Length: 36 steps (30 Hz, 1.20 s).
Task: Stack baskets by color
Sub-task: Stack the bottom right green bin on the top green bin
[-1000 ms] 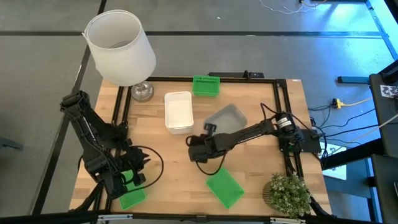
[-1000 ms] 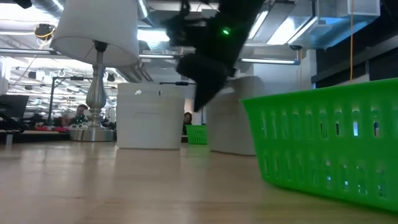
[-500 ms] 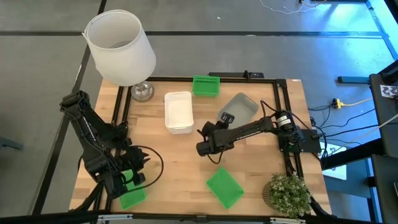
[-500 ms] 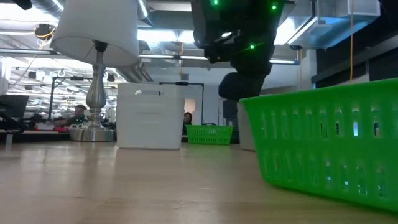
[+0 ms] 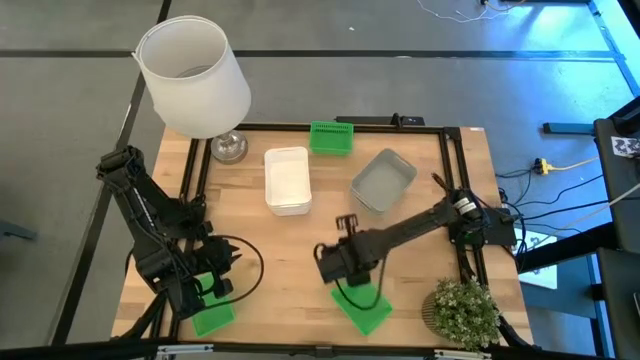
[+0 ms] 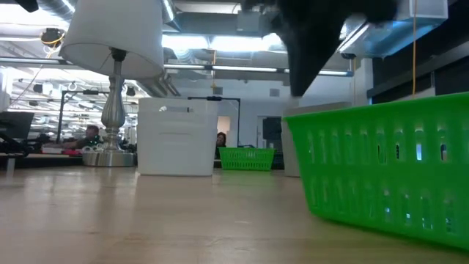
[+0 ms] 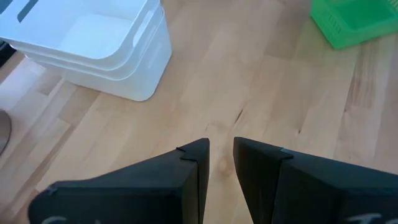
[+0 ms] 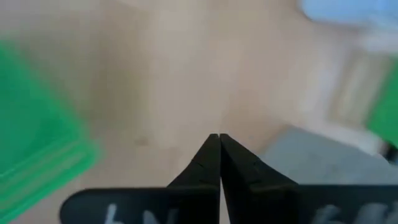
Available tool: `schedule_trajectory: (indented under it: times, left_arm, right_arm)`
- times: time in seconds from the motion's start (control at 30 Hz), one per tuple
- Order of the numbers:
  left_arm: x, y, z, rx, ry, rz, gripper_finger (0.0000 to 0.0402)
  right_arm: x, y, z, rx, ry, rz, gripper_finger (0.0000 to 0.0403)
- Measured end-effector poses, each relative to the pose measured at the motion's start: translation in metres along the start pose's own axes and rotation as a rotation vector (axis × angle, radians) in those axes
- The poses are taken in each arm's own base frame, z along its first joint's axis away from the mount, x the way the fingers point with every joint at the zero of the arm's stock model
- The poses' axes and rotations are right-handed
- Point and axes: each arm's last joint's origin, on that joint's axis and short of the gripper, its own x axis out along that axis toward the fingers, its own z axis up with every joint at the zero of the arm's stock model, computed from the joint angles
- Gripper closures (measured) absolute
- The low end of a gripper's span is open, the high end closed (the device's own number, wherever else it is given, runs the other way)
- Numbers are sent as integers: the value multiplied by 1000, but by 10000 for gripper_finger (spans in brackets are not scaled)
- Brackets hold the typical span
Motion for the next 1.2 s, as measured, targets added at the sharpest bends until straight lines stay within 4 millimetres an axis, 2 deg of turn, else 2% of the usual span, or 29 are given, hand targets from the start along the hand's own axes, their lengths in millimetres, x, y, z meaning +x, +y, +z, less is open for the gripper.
schedule_trajectory:
  times: [0.13, 0.27, 0.77, 0.93, 1.13, 1.2]
  left_arm:
    - [0, 0, 0, 2, 6, -1, 337]
    - [0, 0, 0, 2, 6, -1, 337]
    - [0, 0, 0, 2, 7, -2, 337]
    - [0, 0, 0, 2, 7, -2, 337]
    - [0, 0, 0, 3, 7, -2, 337]
    - [0, 0, 0, 3, 7, -2, 337]
  right_arm:
    - [-21, 10, 5, -94, -65, 128, 401]
    - [-27, 13, 8, -100, -110, 160, 393]
    - [-26, 11, 9, -86, -111, 189, 381]
    - [-27, 13, 10, -135, -112, 296, 364]
    - [-27, 14, 10, -170, -112, 343, 397]
    - [-27, 14, 11, -158, -123, 344, 396]
